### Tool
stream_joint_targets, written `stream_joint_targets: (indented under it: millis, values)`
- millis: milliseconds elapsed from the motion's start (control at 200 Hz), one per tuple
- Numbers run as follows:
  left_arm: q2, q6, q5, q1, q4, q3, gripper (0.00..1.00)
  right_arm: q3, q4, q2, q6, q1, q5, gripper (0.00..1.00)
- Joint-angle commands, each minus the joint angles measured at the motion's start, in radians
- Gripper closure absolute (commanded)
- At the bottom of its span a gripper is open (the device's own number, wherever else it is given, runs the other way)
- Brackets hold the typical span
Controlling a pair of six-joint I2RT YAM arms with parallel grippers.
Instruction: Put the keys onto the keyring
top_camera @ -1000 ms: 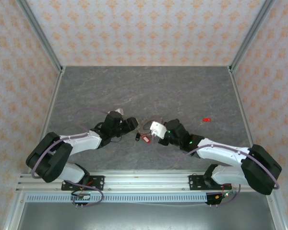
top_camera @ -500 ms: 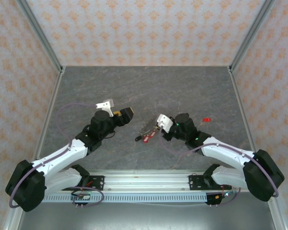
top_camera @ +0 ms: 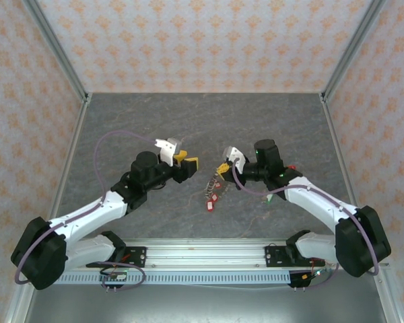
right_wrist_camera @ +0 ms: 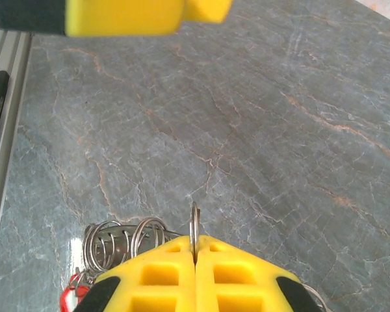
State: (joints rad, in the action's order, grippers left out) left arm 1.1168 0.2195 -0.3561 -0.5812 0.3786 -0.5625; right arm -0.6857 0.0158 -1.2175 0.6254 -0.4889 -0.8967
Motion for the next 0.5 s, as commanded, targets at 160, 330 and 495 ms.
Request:
stream_joint_targets:
  millis: [160, 330, 495]
  values:
    - [0.092, -0.278, -0.23, -0.004, -0.04, -0.094, 0.7, -0.097, -0.169, -0.017, 0.192, 0.002, -0.057, 1.0]
    - [0.122, -0.385, -0.312, -0.005, -0.147, -0.149, 0.71, -0.146, -0.244, -0.029, 0.267, 0.003, -0.062, 1.0]
    - [0.151, -0.445, -0.39, -0.009, -0.191, -0.17, 0.7, -0.139, -0.172, -0.047, 0.223, 0.007, -0.111, 1.0]
